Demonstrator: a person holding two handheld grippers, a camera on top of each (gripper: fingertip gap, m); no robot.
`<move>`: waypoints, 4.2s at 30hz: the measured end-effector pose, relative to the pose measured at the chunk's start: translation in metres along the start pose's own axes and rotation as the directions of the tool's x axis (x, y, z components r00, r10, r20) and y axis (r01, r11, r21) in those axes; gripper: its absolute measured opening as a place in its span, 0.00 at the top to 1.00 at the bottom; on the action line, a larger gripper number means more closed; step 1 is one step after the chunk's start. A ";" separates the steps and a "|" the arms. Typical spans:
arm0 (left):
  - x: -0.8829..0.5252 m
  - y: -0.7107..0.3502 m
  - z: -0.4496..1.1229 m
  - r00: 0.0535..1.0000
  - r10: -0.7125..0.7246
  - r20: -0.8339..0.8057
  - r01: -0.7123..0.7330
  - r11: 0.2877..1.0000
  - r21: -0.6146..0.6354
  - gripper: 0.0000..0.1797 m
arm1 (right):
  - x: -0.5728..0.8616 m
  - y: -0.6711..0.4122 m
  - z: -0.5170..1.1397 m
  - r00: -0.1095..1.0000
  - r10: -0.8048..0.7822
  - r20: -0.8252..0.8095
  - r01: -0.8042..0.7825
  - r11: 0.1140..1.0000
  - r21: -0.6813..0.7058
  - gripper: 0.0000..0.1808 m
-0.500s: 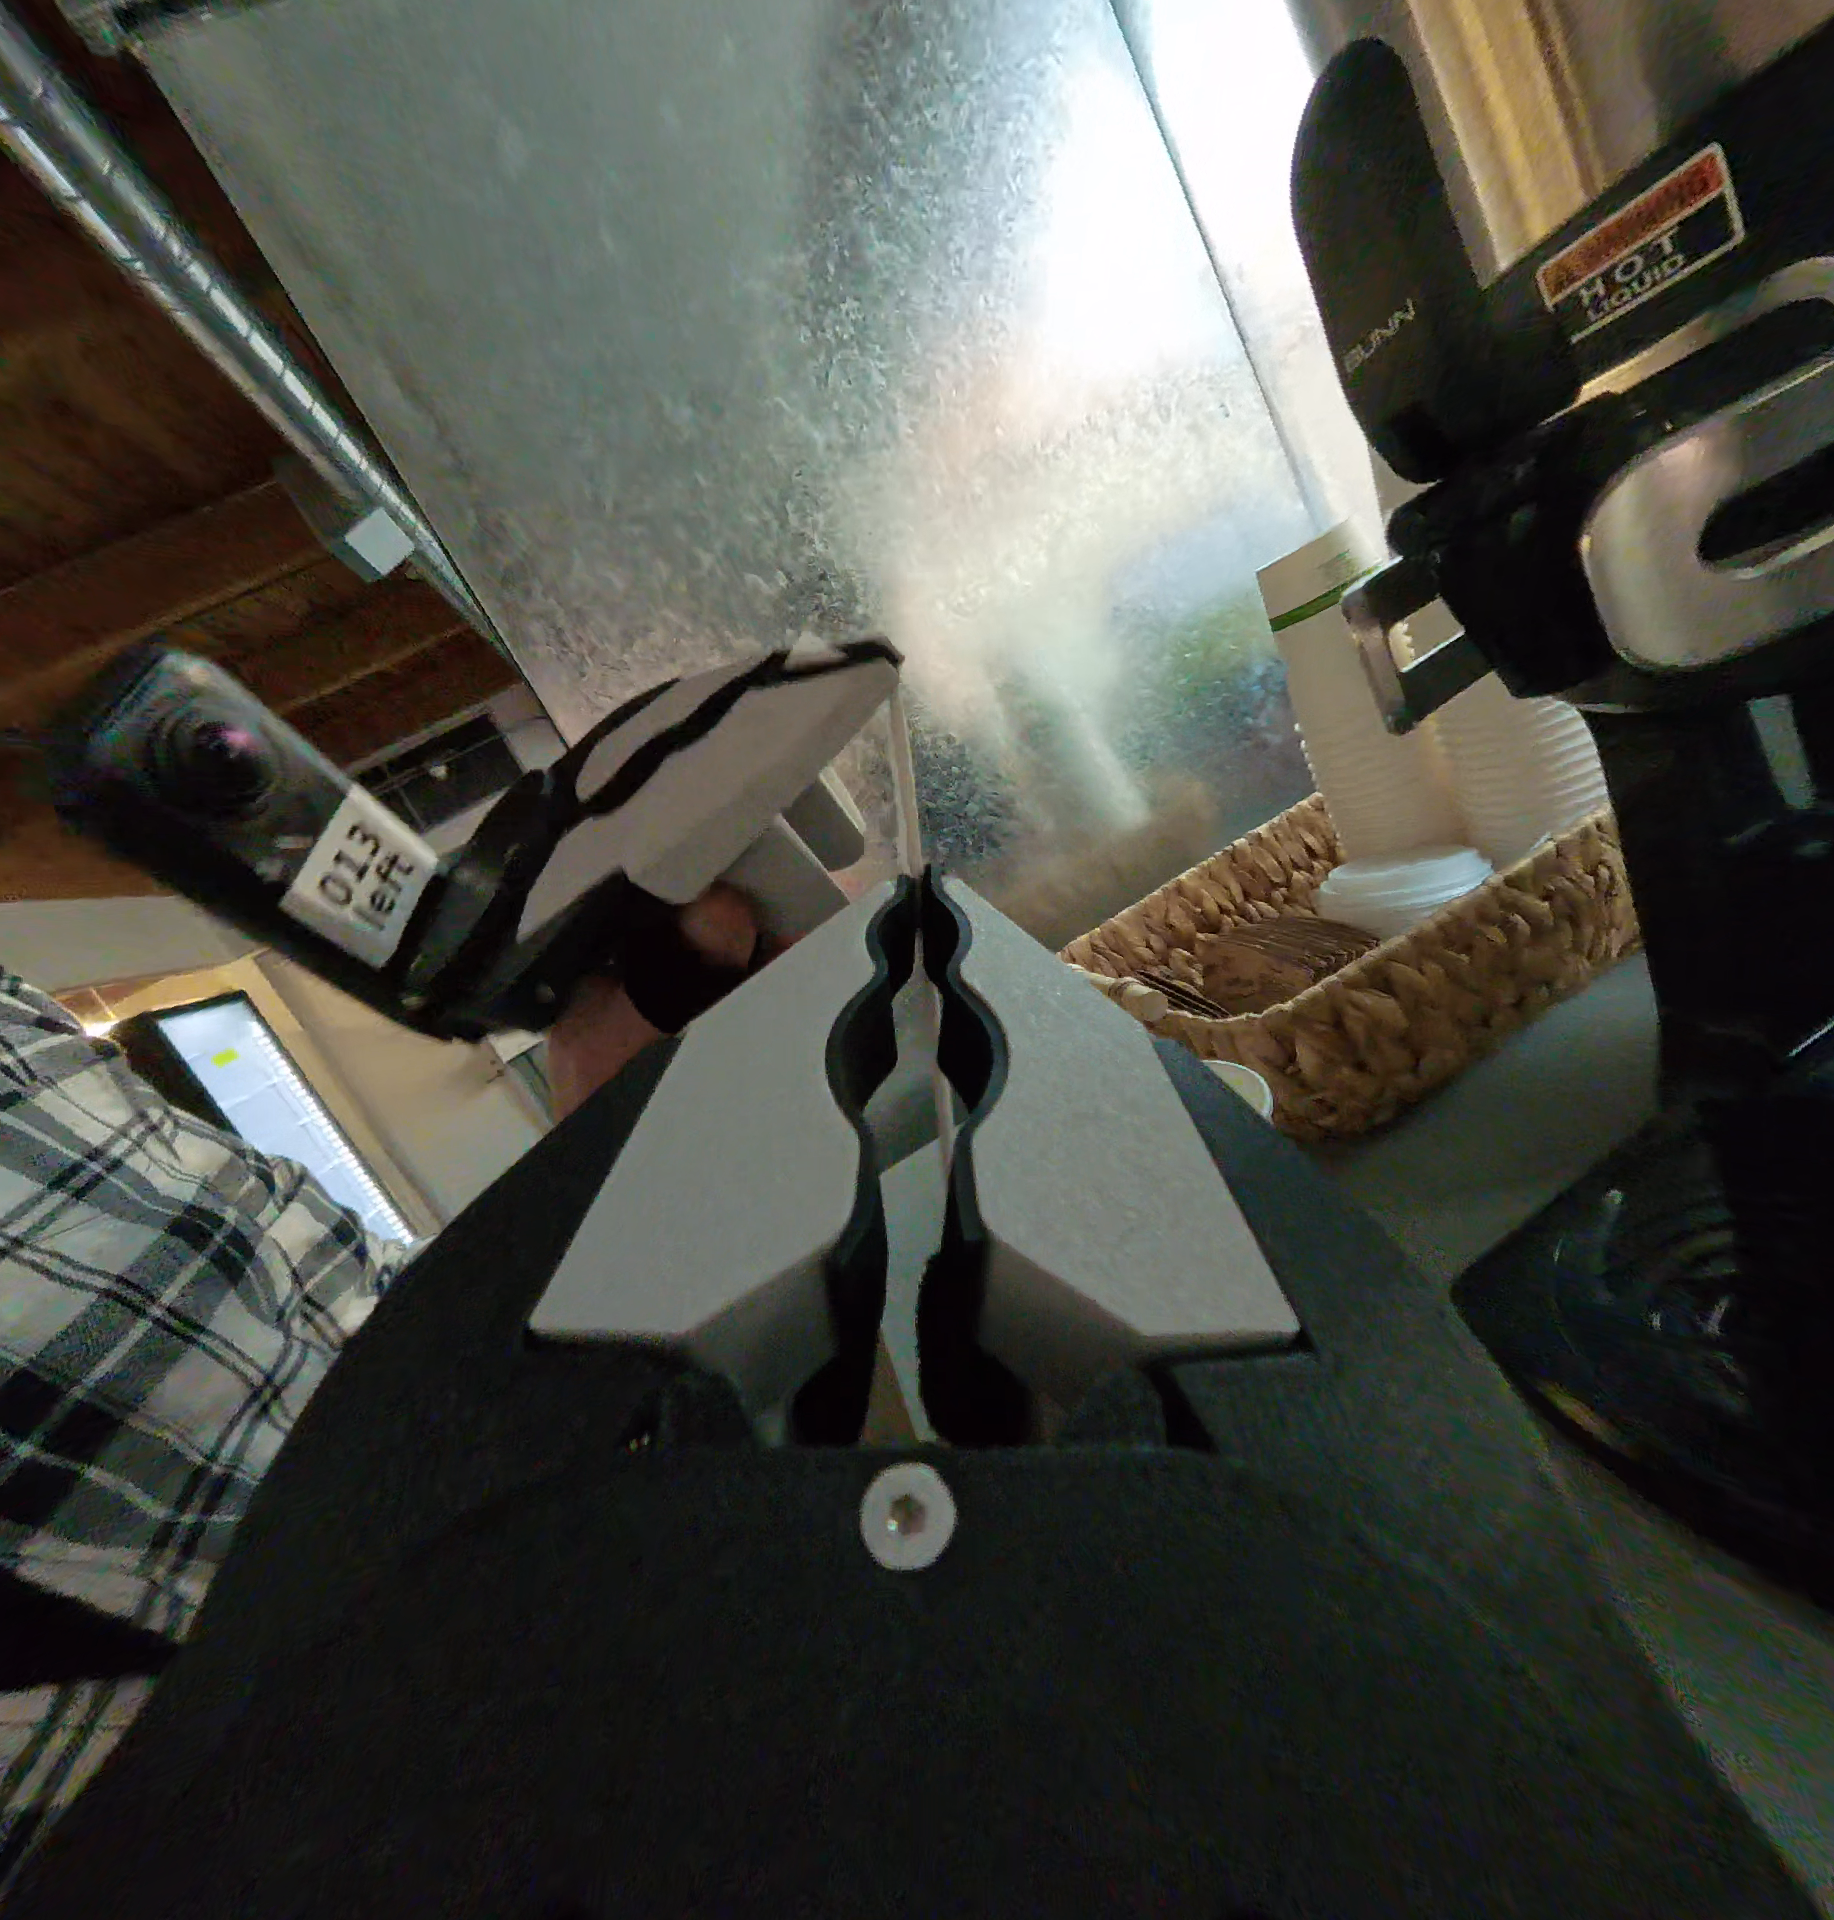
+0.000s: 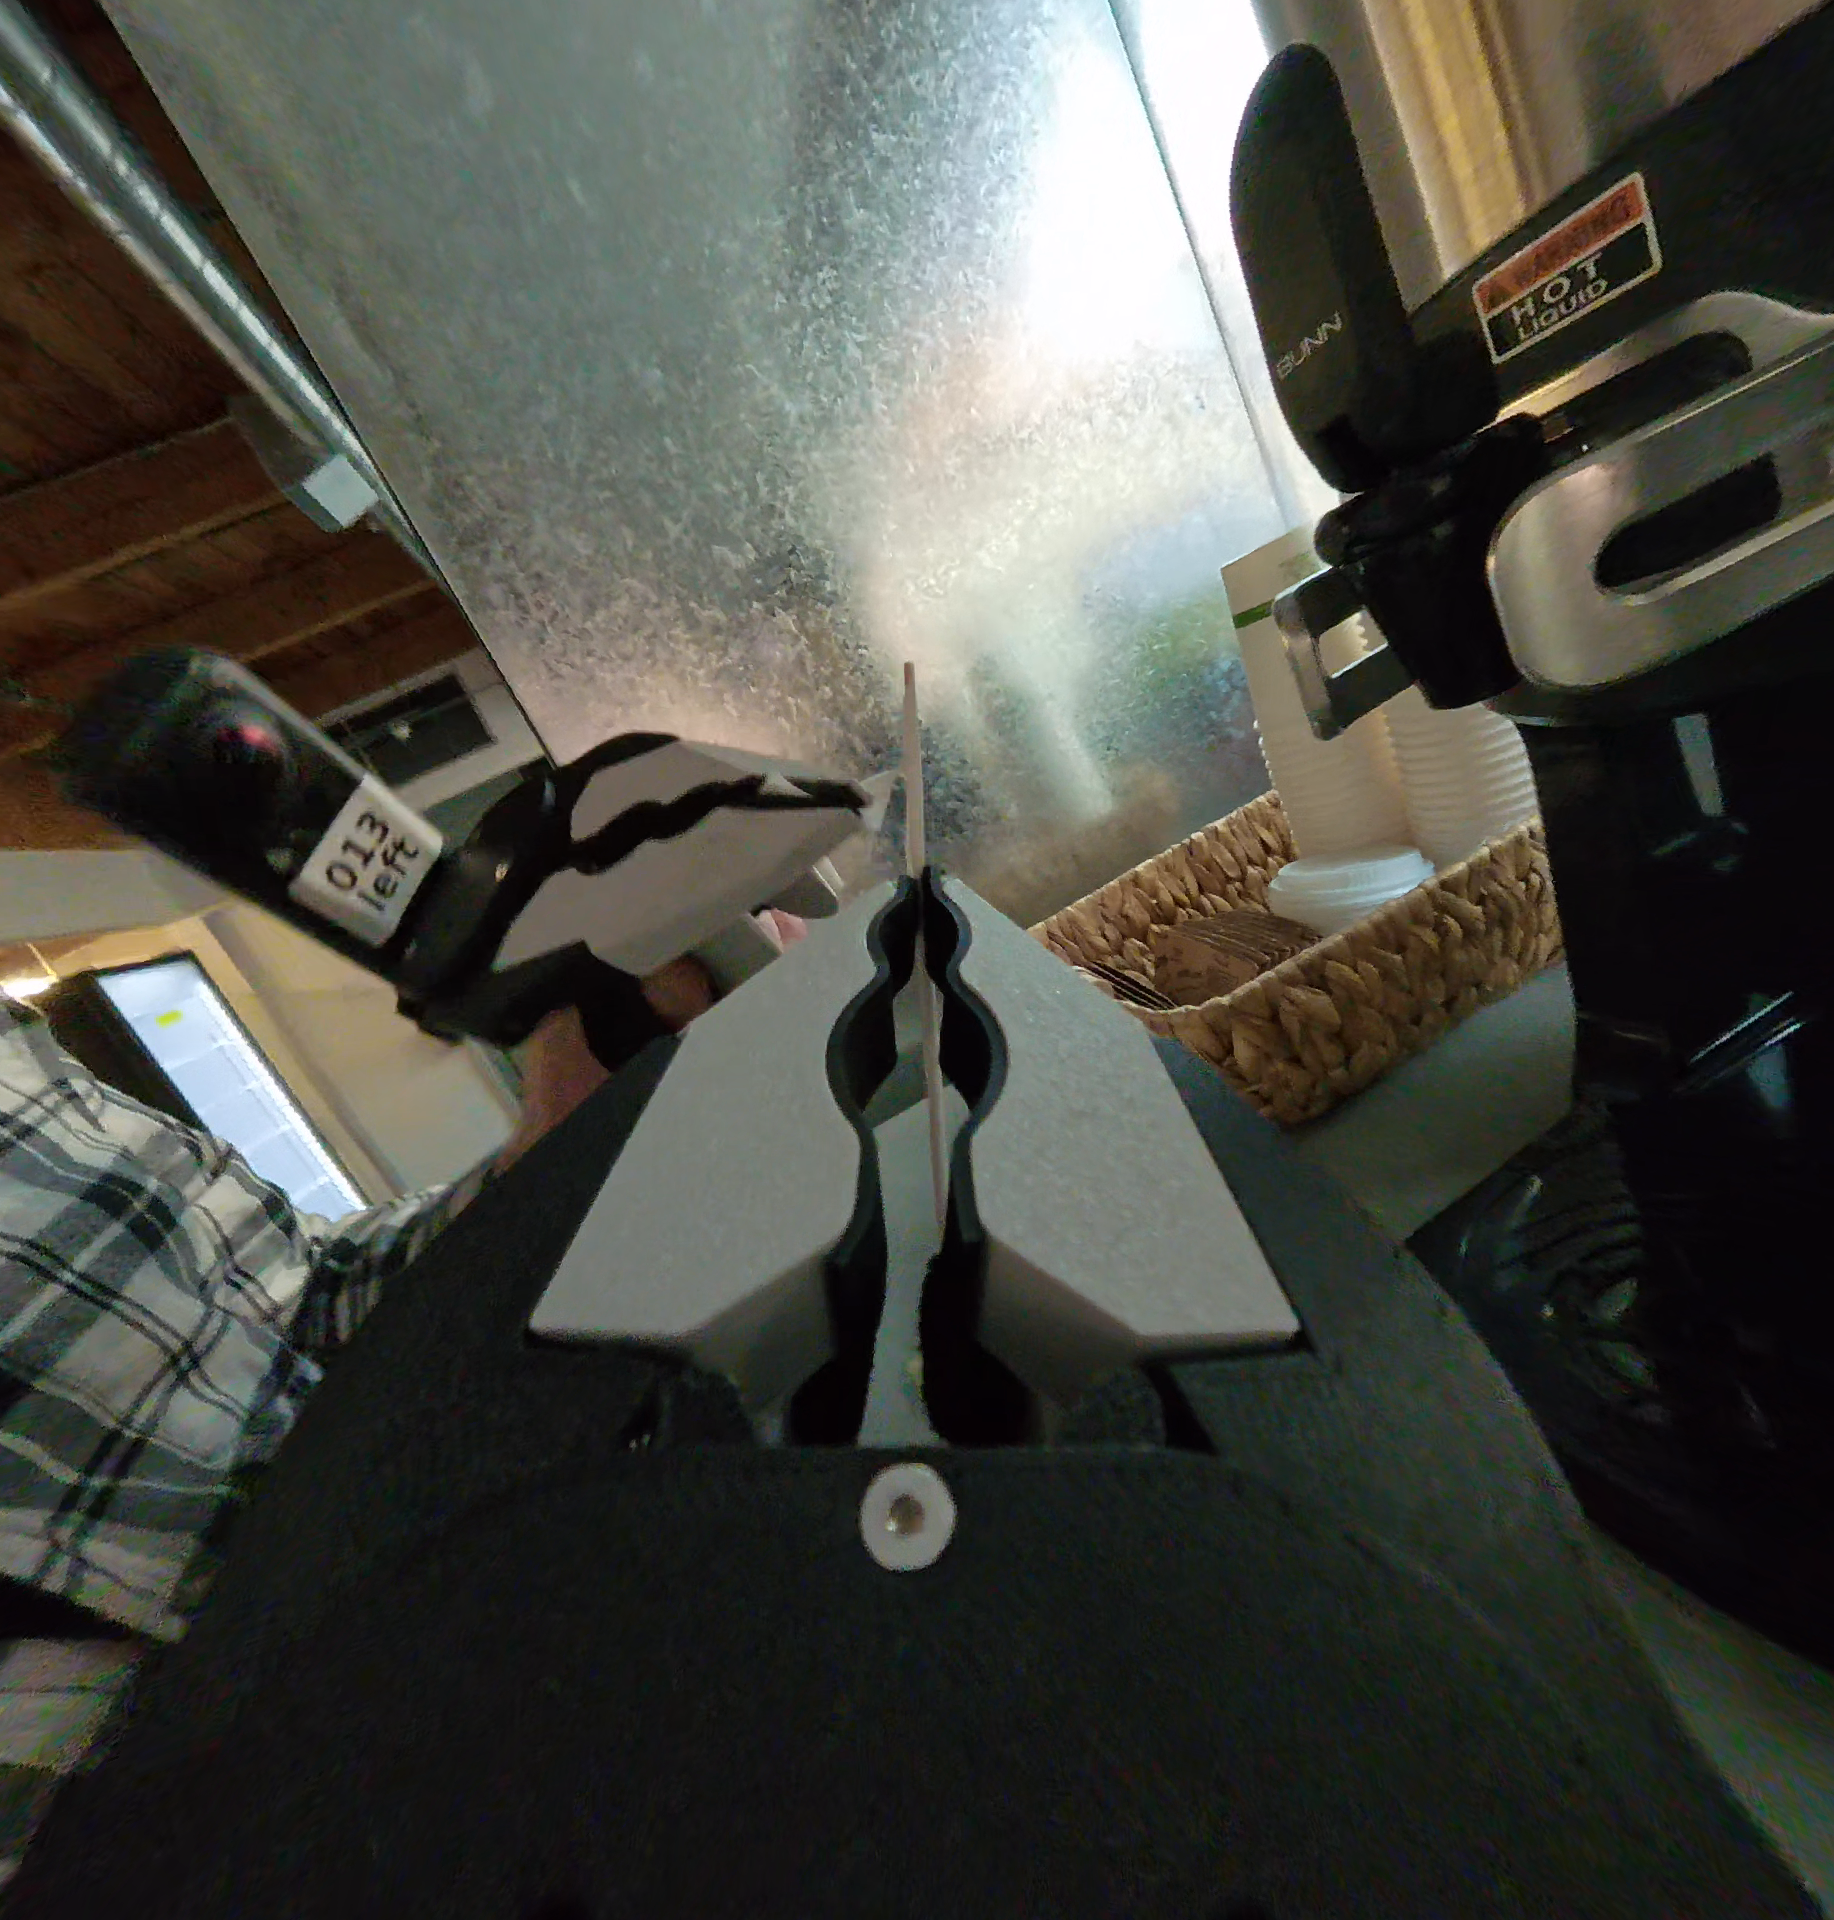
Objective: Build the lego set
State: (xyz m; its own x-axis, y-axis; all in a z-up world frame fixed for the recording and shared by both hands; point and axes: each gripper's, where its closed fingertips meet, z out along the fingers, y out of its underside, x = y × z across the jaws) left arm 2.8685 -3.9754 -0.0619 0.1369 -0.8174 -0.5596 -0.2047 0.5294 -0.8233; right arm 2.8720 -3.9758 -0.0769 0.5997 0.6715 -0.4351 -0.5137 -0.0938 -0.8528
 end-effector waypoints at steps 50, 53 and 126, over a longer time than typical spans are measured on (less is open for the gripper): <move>0.016 -0.031 -0.017 0.182 -0.691 -0.700 0.913 0.383 -0.140 1.00 | -0.051 -0.006 -0.009 0.929 -0.079 0.362 0.074 0.997 0.025 1.00; 0.010 -0.027 -0.018 0.242 -0.702 -0.670 0.904 0.414 -0.108 1.00 | -0.047 -0.004 -0.011 0.945 -0.118 0.305 0.122 0.993 0.007 1.00; 0.147 0.089 0.038 0.512 -0.722 -0.465 0.592 0.689 -0.418 1.00 | 0.002 -0.190 -0.208 0.826 -0.462 -0.323 0.505 0.861 0.058 1.00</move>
State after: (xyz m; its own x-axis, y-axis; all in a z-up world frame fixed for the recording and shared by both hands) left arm 2.9071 -4.0397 -0.2209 -0.2333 -0.9065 0.3520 -0.4649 -0.2140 -0.8591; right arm 3.0980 -4.1092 0.0242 0.9311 0.3601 -0.0584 -0.1751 0.3007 -0.9375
